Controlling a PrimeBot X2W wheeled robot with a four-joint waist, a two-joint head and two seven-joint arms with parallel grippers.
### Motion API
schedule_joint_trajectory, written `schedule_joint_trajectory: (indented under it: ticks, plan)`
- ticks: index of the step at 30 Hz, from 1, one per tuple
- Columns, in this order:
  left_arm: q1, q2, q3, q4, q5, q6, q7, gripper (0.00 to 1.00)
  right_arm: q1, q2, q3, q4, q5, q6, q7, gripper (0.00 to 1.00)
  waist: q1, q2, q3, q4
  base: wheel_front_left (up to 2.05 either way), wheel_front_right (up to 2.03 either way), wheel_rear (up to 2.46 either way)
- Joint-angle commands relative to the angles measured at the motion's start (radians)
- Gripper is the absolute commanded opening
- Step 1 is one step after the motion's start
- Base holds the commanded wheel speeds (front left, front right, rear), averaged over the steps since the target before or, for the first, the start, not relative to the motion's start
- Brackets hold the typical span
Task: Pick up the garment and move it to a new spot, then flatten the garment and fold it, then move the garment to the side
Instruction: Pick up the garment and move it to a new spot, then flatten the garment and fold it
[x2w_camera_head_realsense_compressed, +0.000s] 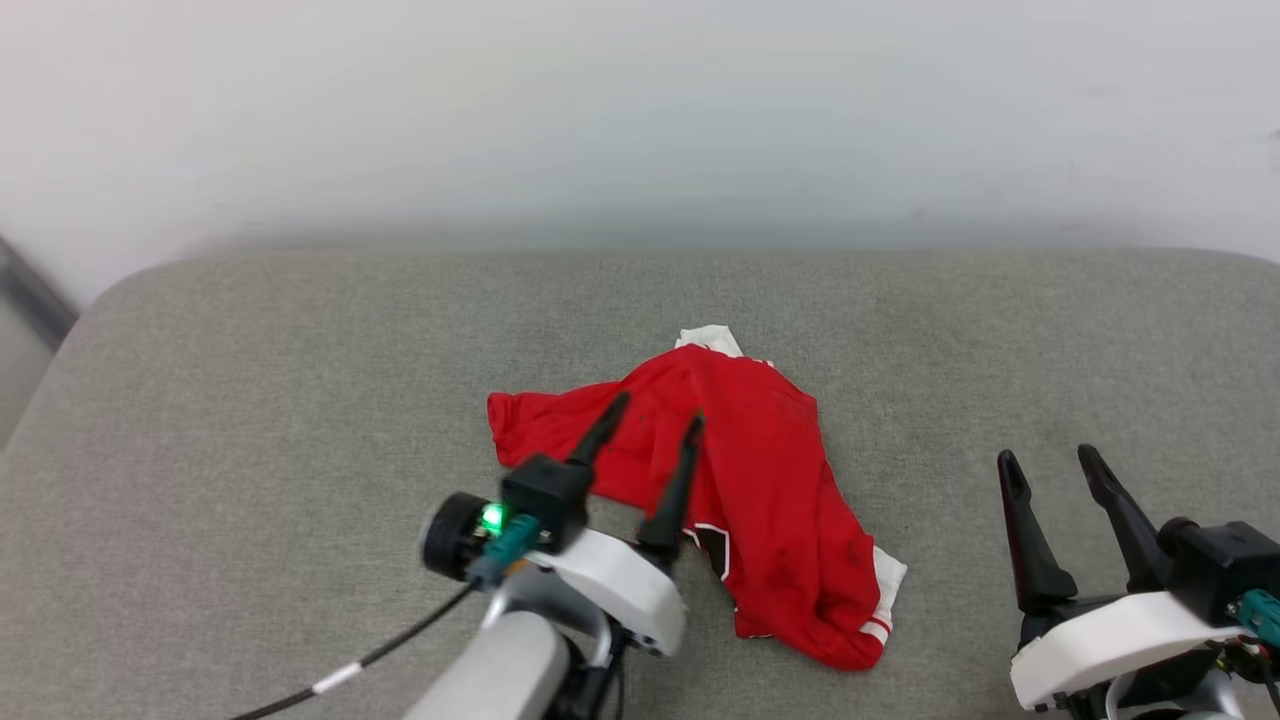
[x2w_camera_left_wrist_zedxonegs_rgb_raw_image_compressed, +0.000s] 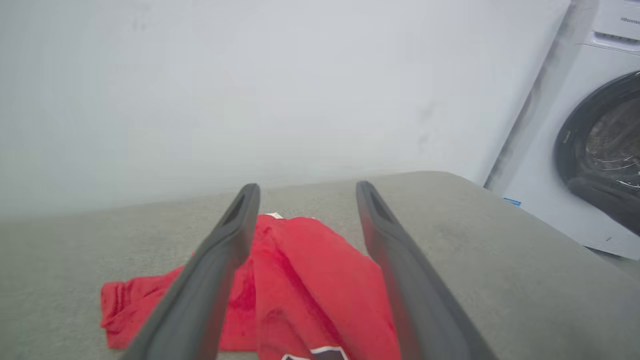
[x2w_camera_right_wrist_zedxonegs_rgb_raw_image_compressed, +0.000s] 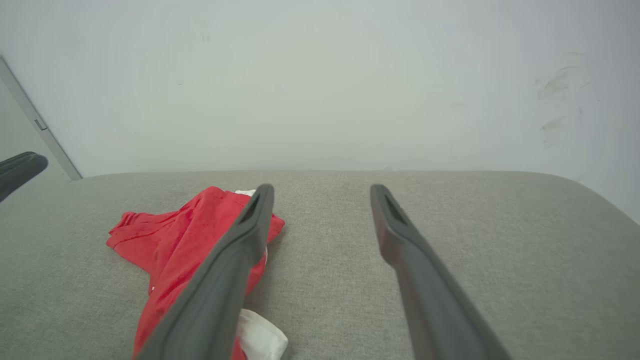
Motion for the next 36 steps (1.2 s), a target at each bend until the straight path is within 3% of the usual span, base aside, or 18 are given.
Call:
schedule_joint_trajectory:
  ticks: [1, 7, 14, 27, 31, 36]
  plan:
    - [0.006, 0.017, 0.019, -0.004, 0.001, 0.016, -0.009, 1.0, 0.018, 0.001, -0.005, -0.005, 0.0, 0.0, 0.001, 1.0, 0.0001, -0.0001, -0.011, 0.005, 0.0, 0.0, 0.0]
    - [0.055, 0.088, 0.125, -0.013, -0.02, 0.082, -0.029, 1.0, 0.049, 0.001, -0.014, -0.014, -0.009, 0.0, 0.011, 1.0, 0.0001, -0.0001, -0.032, 0.002, 0.0, 0.0, 0.0]
    - [0.129, 0.167, 0.179, -0.015, -0.047, 0.095, -0.027, 1.0, 0.086, 0.001, -0.025, -0.026, -0.015, 0.0, 0.023, 1.0, 0.0001, -0.0001, -0.05, -0.007, 0.0, 0.0, 0.0]
    - [0.153, 0.189, 0.186, -0.059, -0.069, 0.107, -0.002, 1.0, 0.08, 0.001, -0.009, -0.049, -0.02, 0.0, 0.033, 1.0, 0.0001, -0.0001, -0.041, -0.016, 0.0, 0.0, 0.0]
    - [0.12, 0.193, 0.183, -0.065, -0.076, 0.097, 0.021, 1.0, 0.072, 0.001, -0.014, -0.054, -0.017, 0.0, 0.035, 1.0, 0.0001, -0.0001, -0.031, -0.014, 0.0, 0.0, 0.0]
    - [-0.011, 0.202, 0.143, -0.047, -0.072, 0.033, 0.123, 1.0, 0.043, 0.001, -0.016, -0.068, -0.021, 0.0, 0.04, 1.0, 0.0001, -0.0001, 0.025, -0.009, 0.0, 0.0, 0.0]
